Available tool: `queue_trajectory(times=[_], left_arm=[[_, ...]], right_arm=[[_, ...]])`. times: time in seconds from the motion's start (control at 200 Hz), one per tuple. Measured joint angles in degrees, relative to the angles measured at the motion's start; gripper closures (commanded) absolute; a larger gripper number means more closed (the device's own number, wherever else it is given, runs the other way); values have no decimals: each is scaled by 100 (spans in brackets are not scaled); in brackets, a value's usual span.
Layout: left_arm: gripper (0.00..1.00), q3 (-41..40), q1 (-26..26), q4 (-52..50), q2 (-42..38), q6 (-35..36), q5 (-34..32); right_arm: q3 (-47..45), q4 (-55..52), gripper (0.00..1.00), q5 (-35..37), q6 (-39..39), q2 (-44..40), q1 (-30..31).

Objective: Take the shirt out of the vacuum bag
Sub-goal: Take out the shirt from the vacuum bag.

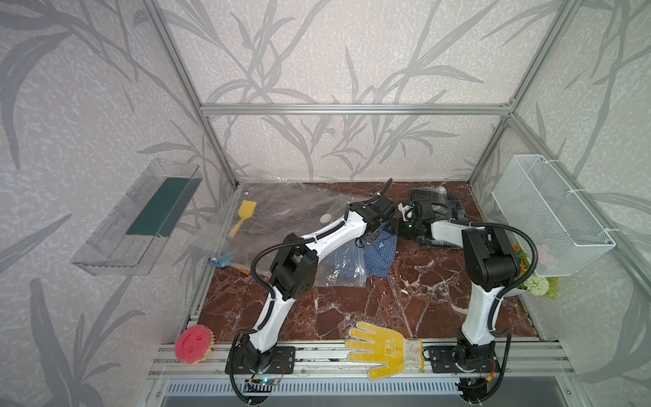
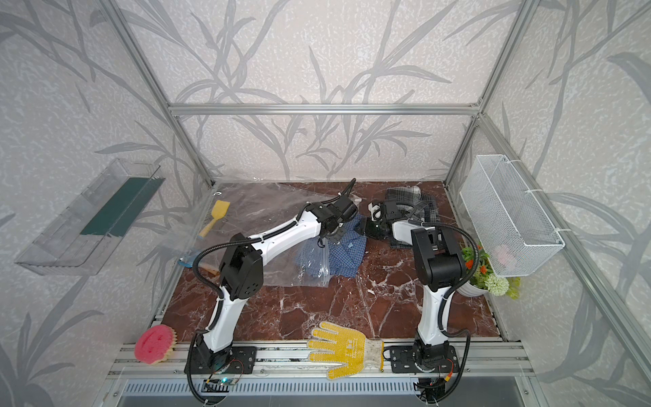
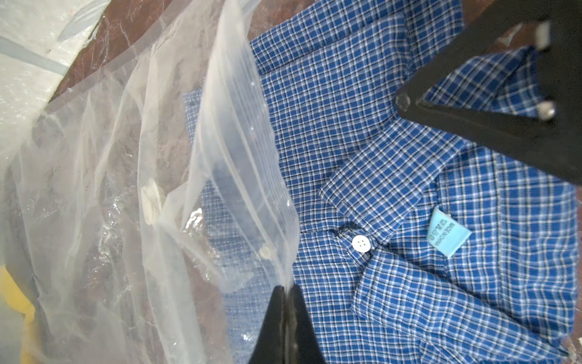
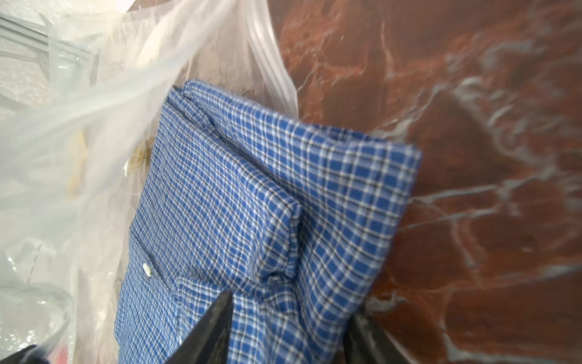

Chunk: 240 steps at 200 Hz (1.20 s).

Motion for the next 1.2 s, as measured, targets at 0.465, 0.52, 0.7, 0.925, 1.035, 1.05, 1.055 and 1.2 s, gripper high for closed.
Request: queue_trajectory(times=[0.465,0.52,0.7,0.925,1.035,1.05,1.055,1.2], left_arm=[[100,0,0,2,-2,0,15],[100,-4,0,7,-2,0,15],[100,-118,39,85,-20,-26,39],[100,-280,181,282,-20,-138,168],[100,-389,289,393,-20,-205,267],[100,-400,302,400,-20,-210,278],[100,-402,304,402,-20,-210,280],[100,-444,372,459,-20,-251,326]], right_arm=[[-339,909,97,-295,496,199,2],[-326,874,100,-286,490,195,2],[168,-160,100,-199,188,28,4],[988,-1668,100,48,-363,-581,-50],[1281,-2157,100,129,-544,-713,-186],[1309,-2232,100,144,-573,-726,-212],[1316,-2247,100,146,-577,-726,-219],[1593,-2935,100,264,-778,-732,-433]])
